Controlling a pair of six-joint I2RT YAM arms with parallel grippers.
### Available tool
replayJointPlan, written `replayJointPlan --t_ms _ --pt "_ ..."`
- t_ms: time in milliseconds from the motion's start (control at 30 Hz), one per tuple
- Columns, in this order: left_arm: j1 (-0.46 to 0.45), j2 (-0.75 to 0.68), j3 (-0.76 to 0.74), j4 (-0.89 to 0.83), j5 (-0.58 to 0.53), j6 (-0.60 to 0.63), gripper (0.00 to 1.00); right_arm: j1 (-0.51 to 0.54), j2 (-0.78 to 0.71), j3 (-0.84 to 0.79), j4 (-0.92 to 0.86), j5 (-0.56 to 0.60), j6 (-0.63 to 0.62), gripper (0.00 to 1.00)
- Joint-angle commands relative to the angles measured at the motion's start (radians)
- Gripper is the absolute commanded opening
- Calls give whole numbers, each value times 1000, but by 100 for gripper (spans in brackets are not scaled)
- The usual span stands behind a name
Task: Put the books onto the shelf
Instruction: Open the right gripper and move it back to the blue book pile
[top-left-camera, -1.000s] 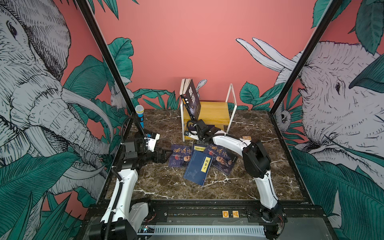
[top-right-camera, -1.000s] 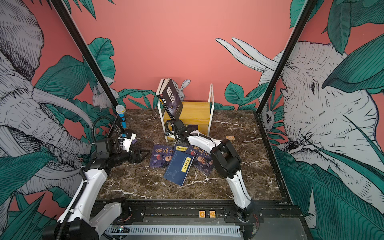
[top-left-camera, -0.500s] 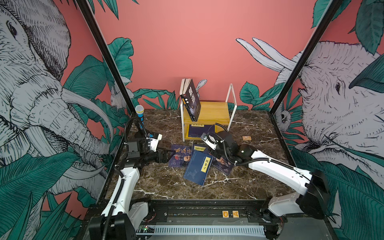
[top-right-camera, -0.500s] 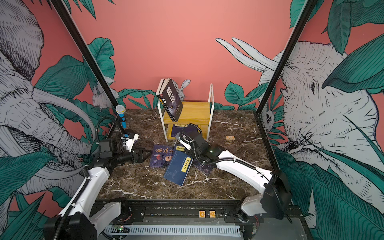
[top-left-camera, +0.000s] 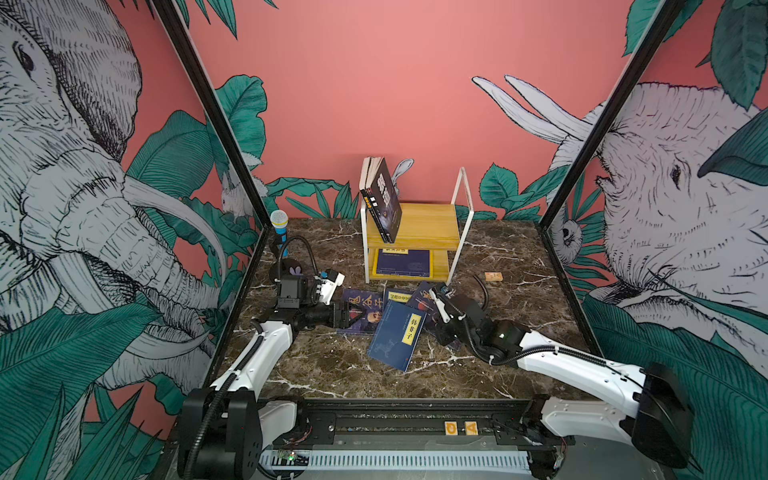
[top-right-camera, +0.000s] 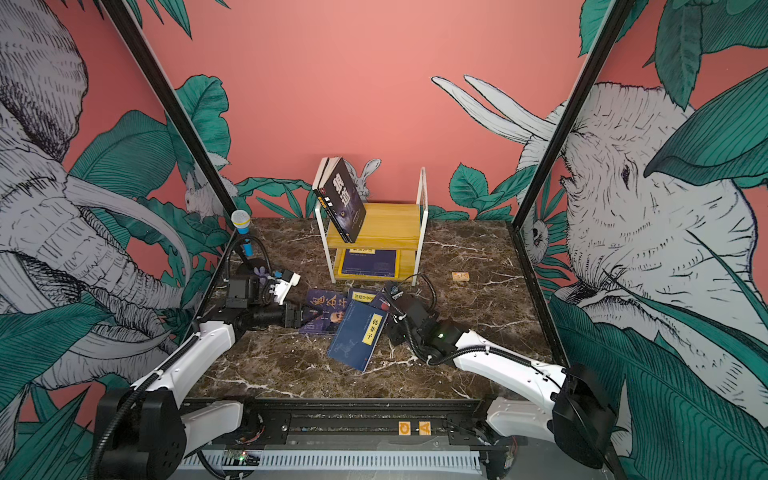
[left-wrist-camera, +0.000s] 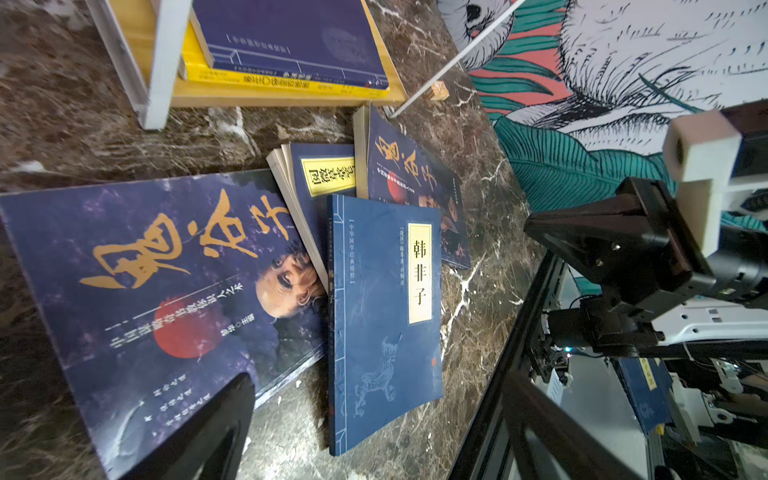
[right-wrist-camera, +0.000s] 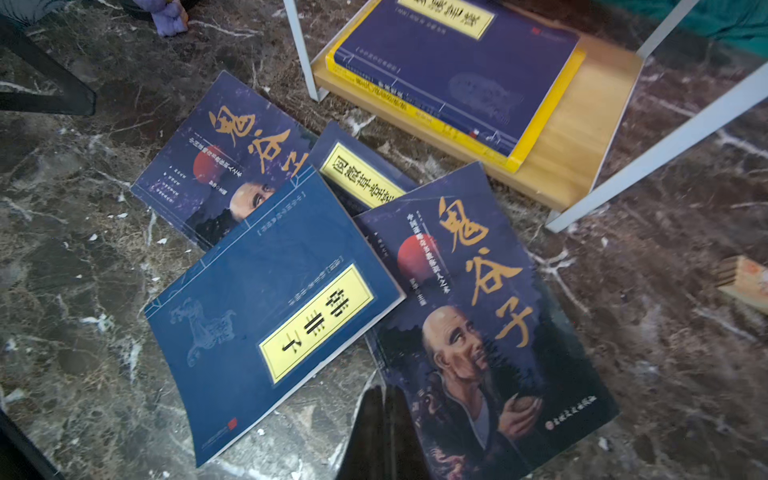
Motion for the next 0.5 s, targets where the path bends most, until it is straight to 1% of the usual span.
replayJointPlan --t_ms 0,300,400,467 --pt "-22 23 -13 22 -17 -9 94 30 37 2 57 -42 82 0" --pt "-74 121 -2 29 -78 -12 95 91 213 20 168 -116 99 0" --pt "-74 169 14 31 -85 -30 95 94 269 40 169 -114 99 0" --pt "-77 191 31 29 -91 -46 95 93 286 40 161 -88 105 0"
